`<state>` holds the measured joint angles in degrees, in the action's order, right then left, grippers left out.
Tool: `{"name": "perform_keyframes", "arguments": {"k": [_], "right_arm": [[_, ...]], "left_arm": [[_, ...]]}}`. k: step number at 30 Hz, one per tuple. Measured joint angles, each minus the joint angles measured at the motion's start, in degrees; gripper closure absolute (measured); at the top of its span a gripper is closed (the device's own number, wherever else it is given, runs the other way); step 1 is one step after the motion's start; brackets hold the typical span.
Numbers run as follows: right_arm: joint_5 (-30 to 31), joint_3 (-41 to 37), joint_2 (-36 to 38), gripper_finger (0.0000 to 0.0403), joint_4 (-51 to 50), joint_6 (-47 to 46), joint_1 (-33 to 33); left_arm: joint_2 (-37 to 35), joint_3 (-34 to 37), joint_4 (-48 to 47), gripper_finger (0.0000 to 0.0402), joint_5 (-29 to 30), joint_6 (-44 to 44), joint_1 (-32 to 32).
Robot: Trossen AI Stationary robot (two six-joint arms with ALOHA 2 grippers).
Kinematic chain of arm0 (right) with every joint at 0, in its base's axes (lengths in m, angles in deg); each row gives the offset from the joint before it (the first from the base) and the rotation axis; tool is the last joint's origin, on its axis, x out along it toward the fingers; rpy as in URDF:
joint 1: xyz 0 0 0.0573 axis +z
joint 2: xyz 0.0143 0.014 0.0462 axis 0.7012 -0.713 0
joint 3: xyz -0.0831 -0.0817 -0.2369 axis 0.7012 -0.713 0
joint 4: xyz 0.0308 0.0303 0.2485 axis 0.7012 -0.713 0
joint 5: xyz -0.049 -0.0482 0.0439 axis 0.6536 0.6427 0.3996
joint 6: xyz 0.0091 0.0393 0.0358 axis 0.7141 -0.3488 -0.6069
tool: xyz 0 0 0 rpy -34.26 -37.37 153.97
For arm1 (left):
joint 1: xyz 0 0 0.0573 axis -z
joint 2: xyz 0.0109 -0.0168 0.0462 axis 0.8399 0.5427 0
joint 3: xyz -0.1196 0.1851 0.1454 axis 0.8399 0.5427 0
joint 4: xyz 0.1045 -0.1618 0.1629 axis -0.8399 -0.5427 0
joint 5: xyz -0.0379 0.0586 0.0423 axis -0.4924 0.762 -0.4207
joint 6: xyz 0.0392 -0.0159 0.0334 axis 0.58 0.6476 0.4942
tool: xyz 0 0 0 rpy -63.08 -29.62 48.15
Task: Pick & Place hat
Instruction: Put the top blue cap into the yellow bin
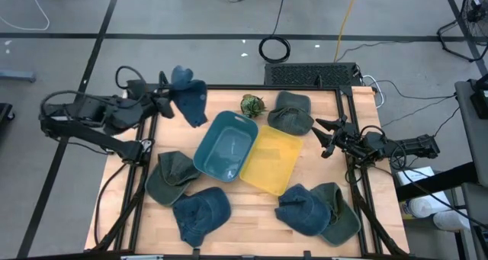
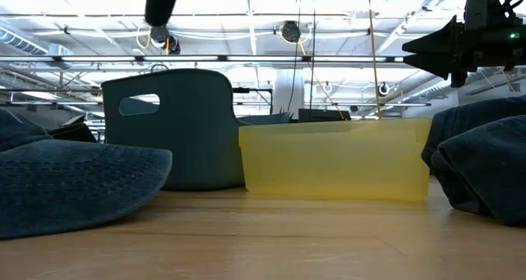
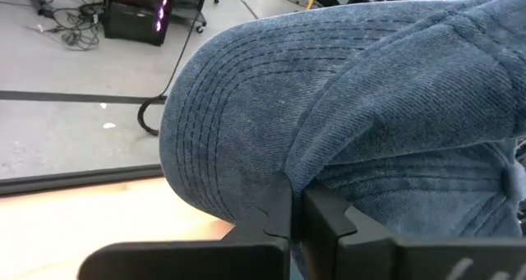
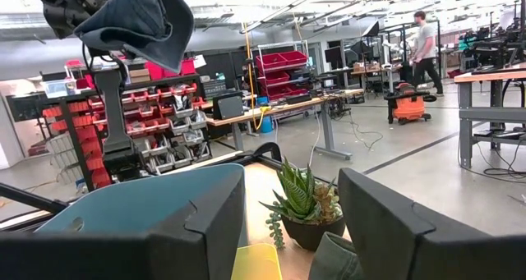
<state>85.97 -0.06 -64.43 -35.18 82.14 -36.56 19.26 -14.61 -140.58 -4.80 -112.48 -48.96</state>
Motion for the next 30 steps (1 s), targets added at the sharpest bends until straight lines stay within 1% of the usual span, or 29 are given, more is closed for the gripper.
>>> {"name": "perform_keyframes", "arguments": {"k": [9,19,30], "right_arm": [[0.02,0.0,0.02,0.0216,0.0,0.02,0.01],[0.0,0.0,0.0,0.0216,0.0,0.0,0.01],[0.02,0.0,0.02,0.0216,0.0,0.0,0.01]], "left_arm": [[7.16,0.0,9.2,0.0394,-0.91,0.05,-1.95],[14.18,0.0,23.36,0.0394,-2.04,2.92,-3.62],[20.46,0.0,31.81,0.0394,-4.38,2.29,-4.79]]}}
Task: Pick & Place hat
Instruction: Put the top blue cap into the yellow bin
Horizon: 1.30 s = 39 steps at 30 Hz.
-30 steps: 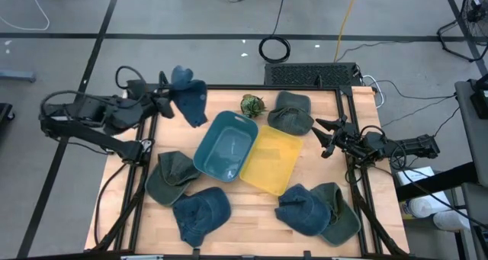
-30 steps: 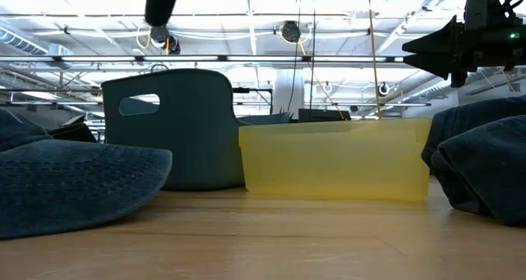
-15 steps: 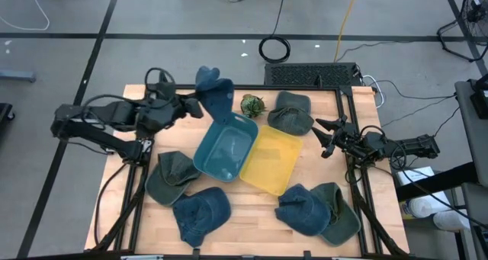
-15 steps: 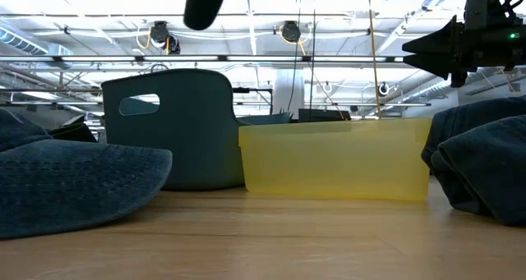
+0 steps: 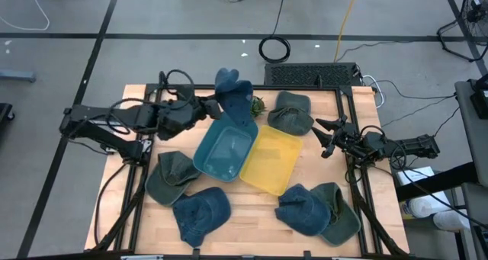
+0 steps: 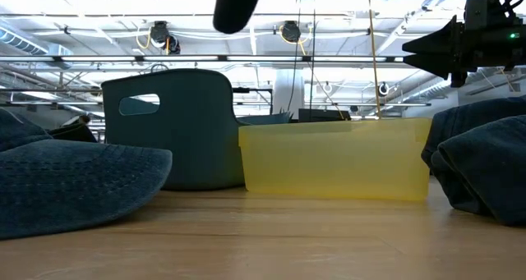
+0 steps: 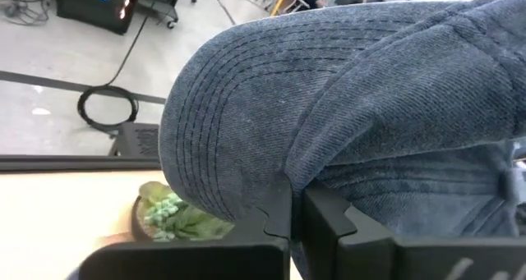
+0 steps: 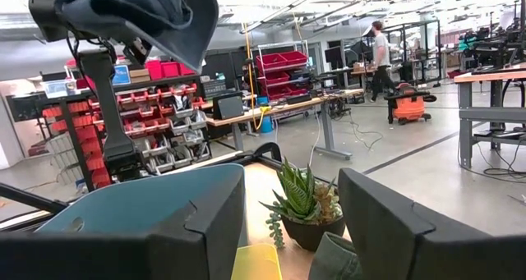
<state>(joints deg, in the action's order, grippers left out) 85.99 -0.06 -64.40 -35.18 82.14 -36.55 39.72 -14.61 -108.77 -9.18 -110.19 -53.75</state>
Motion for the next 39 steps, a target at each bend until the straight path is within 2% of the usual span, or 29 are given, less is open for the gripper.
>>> {"name": "perform_keyframes", "arguments": {"k": [9,26,28,33,37,39], "right_arm": [[-0.02,0.0,-0.02,0.0216,-0.13,0.0,-0.02],[0.05,0.0,0.02,0.0216,1.52,-0.05,-0.02],[-0.32,0.0,-0.02,0.0216,2.71,-2.25,0.0],[-4.16,0.0,-0.02,0.0216,7.98,-8.95,0.02],[-10.73,0.0,-0.02,0.0216,13.68,-7.95,0.01],[-12.06,0.81,-0.32,0.0215,15.22,-7.52,0.02]], "left_arm": [[4.9,0.0,8.99,0.0394,-2.95,-0.49,-1.62],[12.94,-0.07,18.19,0.0394,-9.52,-7.58,-2.6],[13.2,-0.02,17.79,0.0394,-10.37,-7.72,-2.62],[14.13,-0.04,18.81,0.0394,-11.44,-7.52,-2.62],[14.0,-0.04,18.82,0.0394,-11.91,-7.05,-2.62],[14.02,-0.04,18.74,0.0394,-11.98,-6.84,-2.62]]}}
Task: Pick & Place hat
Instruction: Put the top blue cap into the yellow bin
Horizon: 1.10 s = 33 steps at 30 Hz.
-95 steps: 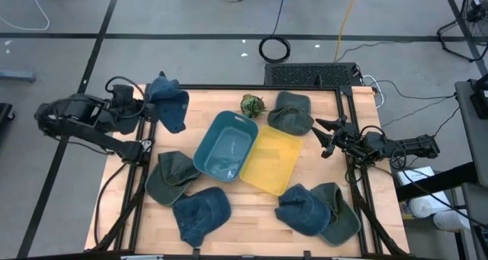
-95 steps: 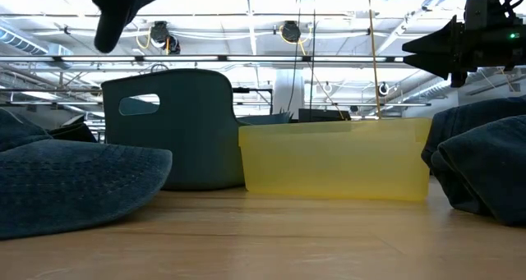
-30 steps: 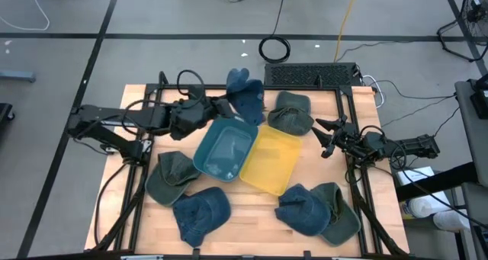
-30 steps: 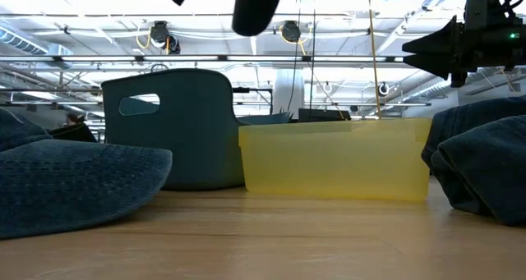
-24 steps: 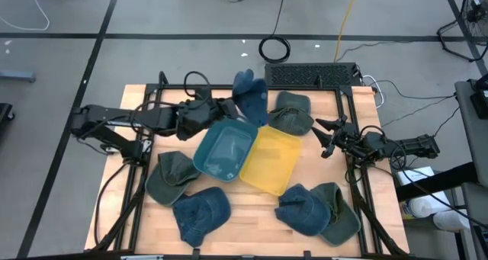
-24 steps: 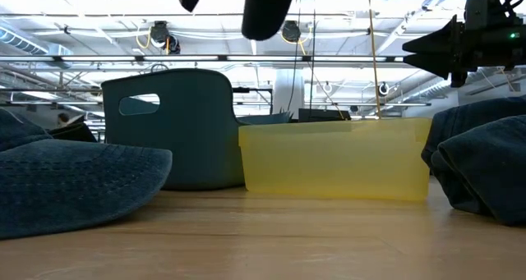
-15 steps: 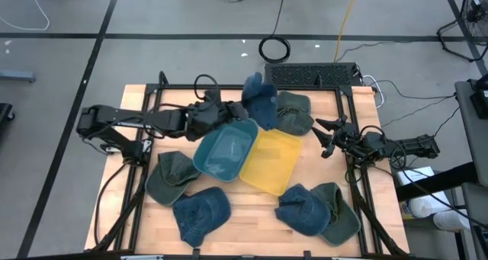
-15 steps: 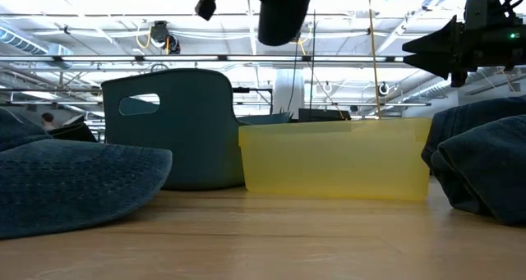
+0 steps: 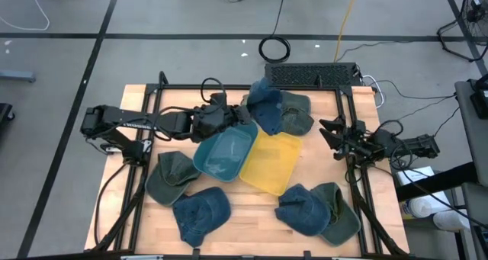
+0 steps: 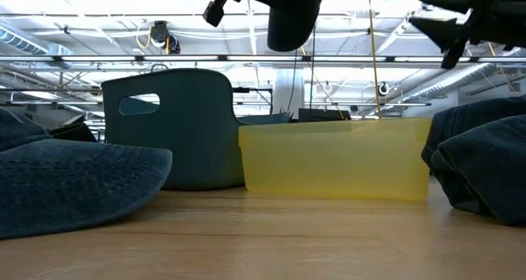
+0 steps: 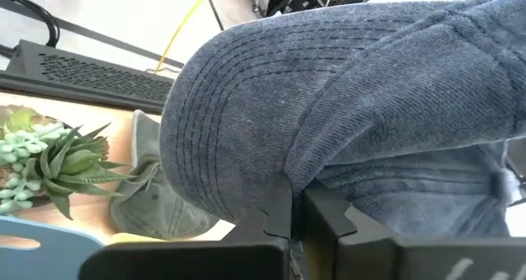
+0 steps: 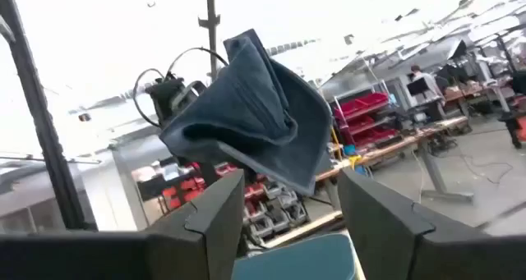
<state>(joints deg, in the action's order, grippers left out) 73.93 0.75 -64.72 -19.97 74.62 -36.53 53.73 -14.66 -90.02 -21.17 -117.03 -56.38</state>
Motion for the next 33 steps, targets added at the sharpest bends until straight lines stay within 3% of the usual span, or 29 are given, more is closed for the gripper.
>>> {"name": "perform_keyframes", "arguments": {"k": [4,9,19,25,33], "right_arm": [[-0.12,4.53,-3.38,0.0215,-5.95,-0.94,0.0],[-0.12,14.04,-12.62,0.0215,-12.05,-0.09,0.0],[-1.52,33.96,-28.35,0.0215,-16.94,3.34,0.0],[1.67,45.2,-35.51,0.0215,-23.76,5.2,0.0],[1.58,56.71,-44.44,0.0215,-33.38,7.51,0.0]], "left_arm": [[-0.02,0.0,0.15,0.0395,-0.54,0.54,0.0],[-0.01,0.0,0.09,0.0395,-1.08,0.62,0.0],[-0.02,0.0,-0.26,0.0395,-2.87,0.12,-1.09],[-0.02,0.0,-0.26,0.0395,-3.01,-0.96,-1.11],[-0.02,0.0,-0.3,0.0395,-4.38,-2.05,-1.11]]}}
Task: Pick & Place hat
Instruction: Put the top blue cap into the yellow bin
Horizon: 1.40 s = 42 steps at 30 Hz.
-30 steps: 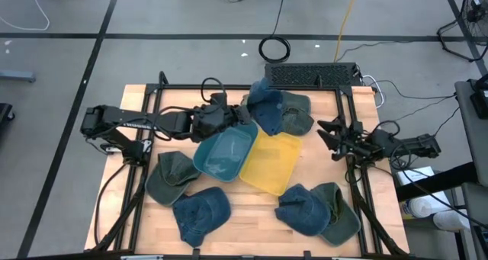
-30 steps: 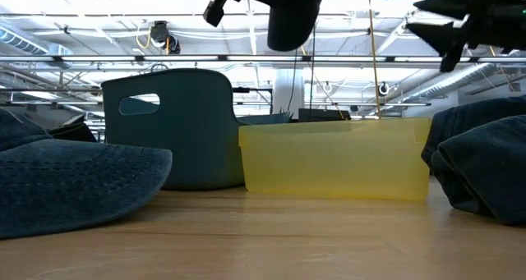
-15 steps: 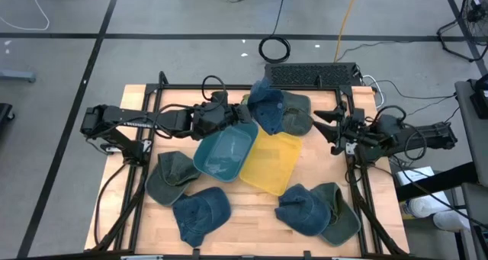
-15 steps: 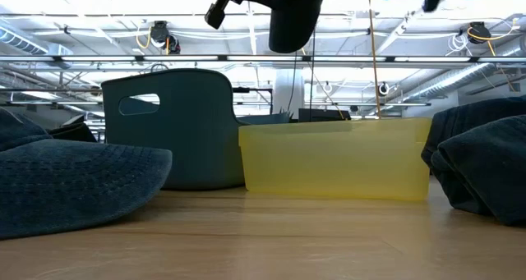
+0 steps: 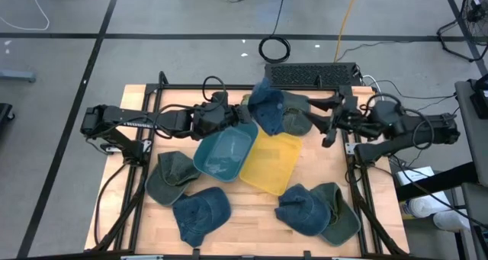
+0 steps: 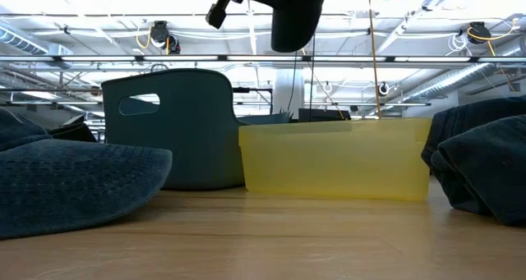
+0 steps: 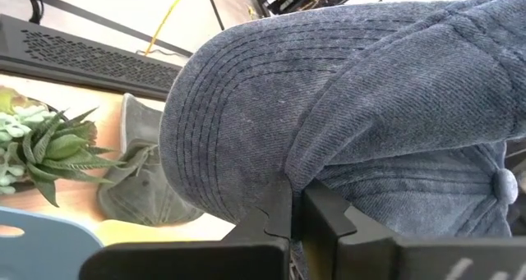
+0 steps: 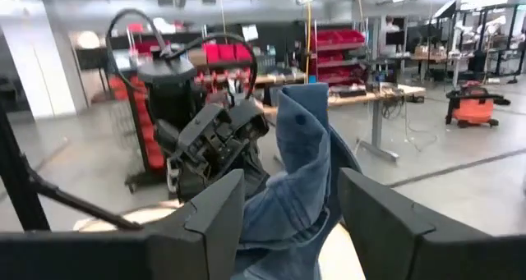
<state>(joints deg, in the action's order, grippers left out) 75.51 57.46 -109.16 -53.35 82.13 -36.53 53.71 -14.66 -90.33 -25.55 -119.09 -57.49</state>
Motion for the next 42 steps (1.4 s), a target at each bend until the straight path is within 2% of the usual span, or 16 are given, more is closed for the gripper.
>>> {"name": "perform_keyframes", "arguments": {"k": [4,10,14,19,23,30,37,42], "right_arm": [[0.01,6.46,-4.07,0.0201,-7.85,-2.8,0.0],[0.18,17.06,-10.58,0.0148,-19.19,-10.36,0.0],[0.68,22.57,-14.25,0.0122,-20.43,-14.48,0.0],[6.46,27.17,-17.86,0.0118,-21.47,-20.72,-0.01],[7.72,29.15,-20.77,0.0118,-24.19,-29.53,-0.02],[5.5,29.27,-24.32,0.012,-29.1,-44.7,-0.02],[4.3,29.32,-25.71,0.012,-31.17,-50.84,-0.02],[4.37,29.3,-25.84,0.012,-33.35,-51.48,-0.84]], "left_arm": [[0.0,0.0,0.0,0.0395,-0.38,-0.23,0.0],[0.0,0.0,0.0,0.0395,-0.35,-0.35,0.0],[0.0,0.0,-0.01,0.0395,0.03,-0.34,0.0],[-0.02,0.0,-0.02,0.0395,0.06,-0.33,0.0],[-0.04,0.0,-0.04,0.0395,0.06,-0.57,0.0],[-0.04,0.0,-0.09,0.0395,0.04,-0.51,0.0],[-0.04,0.0,-1.65,0.0395,-0.46,-0.31,0.0],[-0.04,0.0,-1.6,0.0395,-0.55,-0.17,0.0]]}}
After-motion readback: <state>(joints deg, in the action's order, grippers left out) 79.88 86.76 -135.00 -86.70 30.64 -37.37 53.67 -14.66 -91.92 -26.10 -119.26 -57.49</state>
